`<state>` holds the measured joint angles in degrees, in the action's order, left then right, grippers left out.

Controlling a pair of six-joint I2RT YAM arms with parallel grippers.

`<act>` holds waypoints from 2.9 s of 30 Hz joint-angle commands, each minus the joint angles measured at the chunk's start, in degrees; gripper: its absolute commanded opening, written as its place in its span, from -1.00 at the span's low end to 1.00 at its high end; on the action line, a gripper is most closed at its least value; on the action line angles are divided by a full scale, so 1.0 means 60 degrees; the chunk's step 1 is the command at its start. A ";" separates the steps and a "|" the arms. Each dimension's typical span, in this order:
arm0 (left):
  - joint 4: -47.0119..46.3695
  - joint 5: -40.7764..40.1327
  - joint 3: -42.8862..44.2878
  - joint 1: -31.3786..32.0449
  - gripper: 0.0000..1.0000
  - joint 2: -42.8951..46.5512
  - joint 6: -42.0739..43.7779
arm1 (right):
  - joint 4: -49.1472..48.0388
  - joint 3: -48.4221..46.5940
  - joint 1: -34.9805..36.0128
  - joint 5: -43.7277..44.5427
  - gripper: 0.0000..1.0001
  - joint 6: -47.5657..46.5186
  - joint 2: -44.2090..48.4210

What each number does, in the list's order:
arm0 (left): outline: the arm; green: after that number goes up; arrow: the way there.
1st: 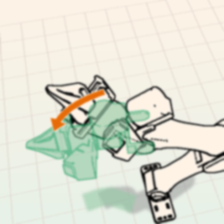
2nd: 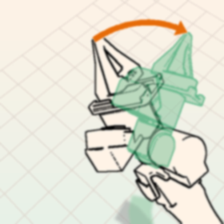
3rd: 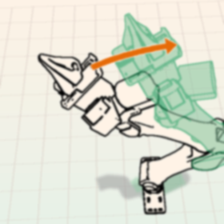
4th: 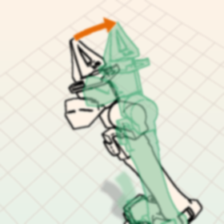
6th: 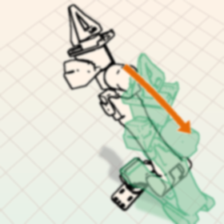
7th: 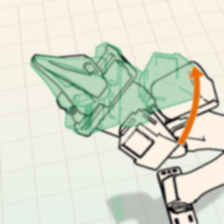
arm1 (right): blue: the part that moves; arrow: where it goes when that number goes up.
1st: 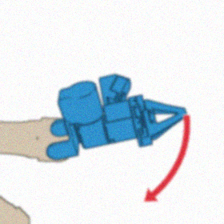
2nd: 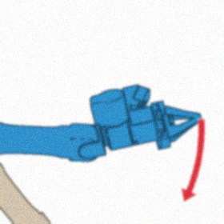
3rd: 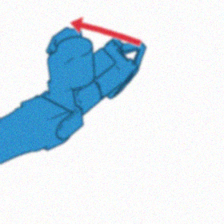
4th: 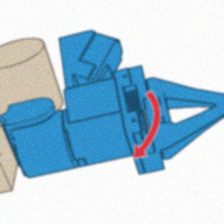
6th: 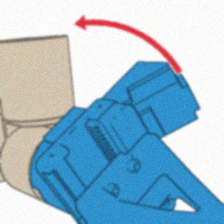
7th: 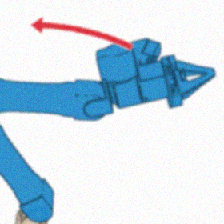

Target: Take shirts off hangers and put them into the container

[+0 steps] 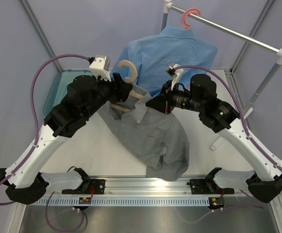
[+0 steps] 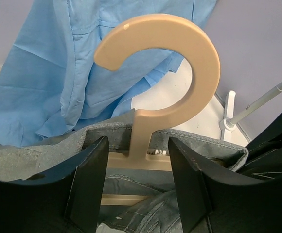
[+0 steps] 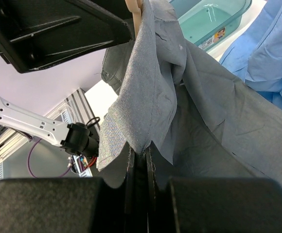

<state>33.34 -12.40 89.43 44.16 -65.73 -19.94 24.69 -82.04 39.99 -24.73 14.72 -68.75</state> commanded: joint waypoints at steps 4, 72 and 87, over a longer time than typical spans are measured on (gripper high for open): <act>-0.0562 -0.0057 -0.0080 0.0037 0.10 -0.0221 -0.0016 | -0.1053 -0.0140 0.0118 -0.0346 -1.00 0.0110 0.0282; -0.5880 -0.5110 -0.5412 0.0037 -1.00 0.1845 0.1419 | -0.1668 0.0417 0.3018 0.5529 0.49 0.3874 -0.1988; -0.5485 -0.5067 -0.5193 0.0052 -1.00 0.1742 0.1361 | -0.1084 0.0885 0.3003 0.6097 -1.00 0.3714 -0.1537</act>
<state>4.43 -40.34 56.73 44.25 -55.88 -10.61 15.75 -77.49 57.39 6.72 38.33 -81.87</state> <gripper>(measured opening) 0.238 0.016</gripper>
